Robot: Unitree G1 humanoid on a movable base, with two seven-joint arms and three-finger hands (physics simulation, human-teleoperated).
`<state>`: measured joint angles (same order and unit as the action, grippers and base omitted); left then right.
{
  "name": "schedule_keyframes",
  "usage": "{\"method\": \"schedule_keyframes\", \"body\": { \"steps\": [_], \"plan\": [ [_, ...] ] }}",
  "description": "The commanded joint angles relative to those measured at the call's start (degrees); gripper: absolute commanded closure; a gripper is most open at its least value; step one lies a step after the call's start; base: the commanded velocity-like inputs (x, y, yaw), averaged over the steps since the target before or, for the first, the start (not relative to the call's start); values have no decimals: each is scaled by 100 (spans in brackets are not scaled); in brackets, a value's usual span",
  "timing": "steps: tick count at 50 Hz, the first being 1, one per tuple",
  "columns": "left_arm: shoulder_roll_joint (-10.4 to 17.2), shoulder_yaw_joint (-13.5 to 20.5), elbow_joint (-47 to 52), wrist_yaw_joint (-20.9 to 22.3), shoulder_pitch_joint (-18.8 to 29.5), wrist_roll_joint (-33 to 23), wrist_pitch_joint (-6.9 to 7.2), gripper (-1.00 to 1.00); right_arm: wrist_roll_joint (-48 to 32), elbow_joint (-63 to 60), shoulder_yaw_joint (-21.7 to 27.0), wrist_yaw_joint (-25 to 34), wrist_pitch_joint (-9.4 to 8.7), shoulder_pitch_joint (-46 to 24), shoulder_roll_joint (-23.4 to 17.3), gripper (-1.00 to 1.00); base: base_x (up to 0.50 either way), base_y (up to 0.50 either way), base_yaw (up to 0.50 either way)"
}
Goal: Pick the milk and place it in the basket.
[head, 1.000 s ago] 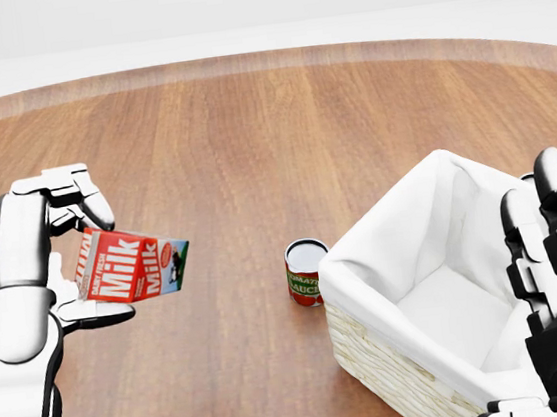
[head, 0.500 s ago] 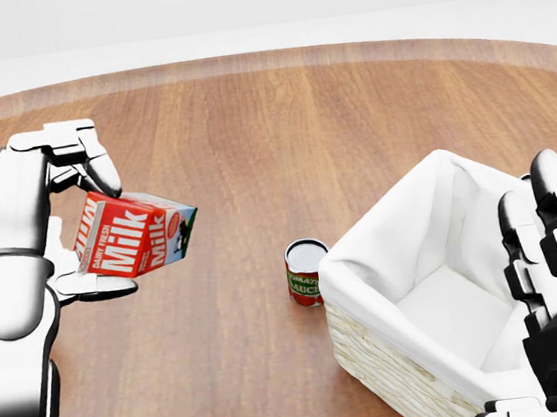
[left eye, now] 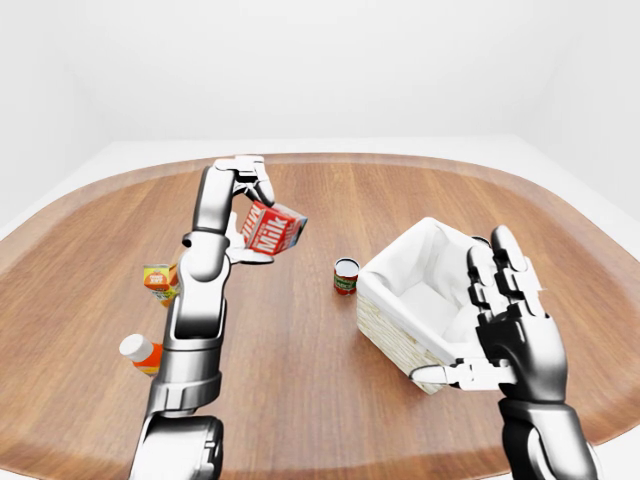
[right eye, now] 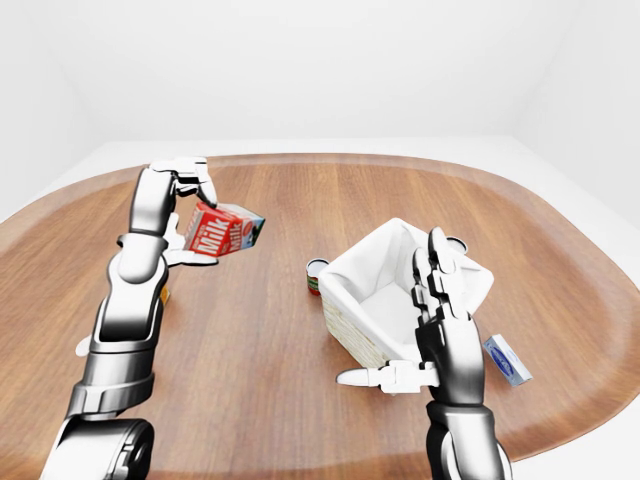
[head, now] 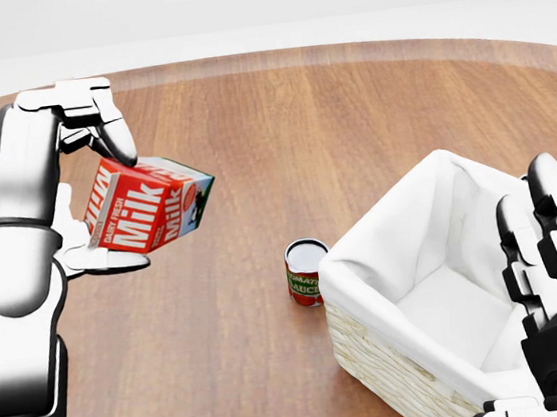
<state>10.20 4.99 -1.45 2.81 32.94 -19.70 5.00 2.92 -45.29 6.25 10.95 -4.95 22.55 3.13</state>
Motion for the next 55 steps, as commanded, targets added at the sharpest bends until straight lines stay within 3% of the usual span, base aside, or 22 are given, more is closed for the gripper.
{"method": "schedule_keyframes", "body": {
  "steps": [1, 15, 31, 32, 55],
  "plan": [
    [-140, -107, 194, -109, 331, 214, 0, 100, -2, 76, -20, 2, 62, 16, 8, -100, 0, 0, 0],
    [-322, -278, 271, -27, 491, 61, 0, 100, 80, 147, 73, 54, 115, 25, 20, -100, 0, 0, 0],
    [-502, -422, 394, 173, 733, -144, 0, 100, 56, 90, 64, 49, 59, 16, 24, -100, 0, 0, 0],
    [-509, -427, 399, 179, 729, -150, 0, 100, 78, 44, 86, 39, -5, -5, 20, -100, 0, 0, 0],
    [-788, -681, 1153, 590, 650, -577, 0, 100, 117, -185, 123, 89, -5, -2, 53, -100, 0, 0, 0]
  ]
}}
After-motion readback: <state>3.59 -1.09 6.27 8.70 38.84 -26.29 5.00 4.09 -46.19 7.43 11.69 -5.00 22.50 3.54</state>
